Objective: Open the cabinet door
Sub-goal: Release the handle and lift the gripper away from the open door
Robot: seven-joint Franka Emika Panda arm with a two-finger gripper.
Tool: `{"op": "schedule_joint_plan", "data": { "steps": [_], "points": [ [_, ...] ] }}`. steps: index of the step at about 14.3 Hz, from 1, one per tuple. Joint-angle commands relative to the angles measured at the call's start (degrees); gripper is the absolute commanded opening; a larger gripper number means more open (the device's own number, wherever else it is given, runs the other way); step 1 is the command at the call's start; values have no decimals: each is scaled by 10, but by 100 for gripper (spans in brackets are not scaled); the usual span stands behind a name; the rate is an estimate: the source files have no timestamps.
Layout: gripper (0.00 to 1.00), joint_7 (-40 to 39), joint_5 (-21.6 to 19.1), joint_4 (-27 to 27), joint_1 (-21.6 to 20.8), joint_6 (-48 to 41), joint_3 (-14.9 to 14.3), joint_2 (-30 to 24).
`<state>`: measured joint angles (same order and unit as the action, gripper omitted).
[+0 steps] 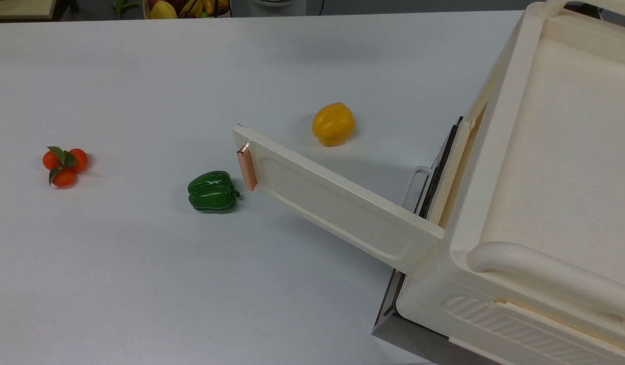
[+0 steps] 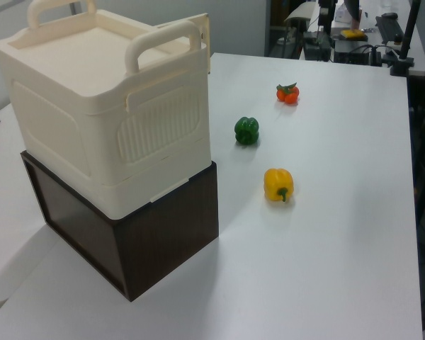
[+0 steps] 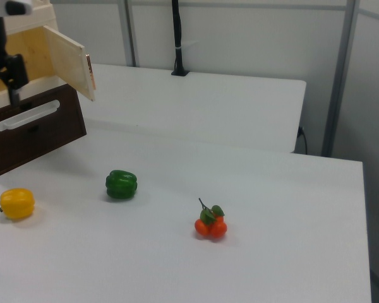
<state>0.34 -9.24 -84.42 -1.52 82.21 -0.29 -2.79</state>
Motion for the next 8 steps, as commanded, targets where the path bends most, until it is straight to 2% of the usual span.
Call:
{"op": "schedule_joint_plan", "data": {
  "steps": [1,2,4,8],
  "points": [
    [100,44,-2,-41,-36,43,-5,-10],
    [100,40,1,-56,-40,73,-4,-11],
    [100,-32,21,-82,-44,132,-4,-7],
    [100,-46,22,-79,-38,135,-11,-2]
  ]
}}
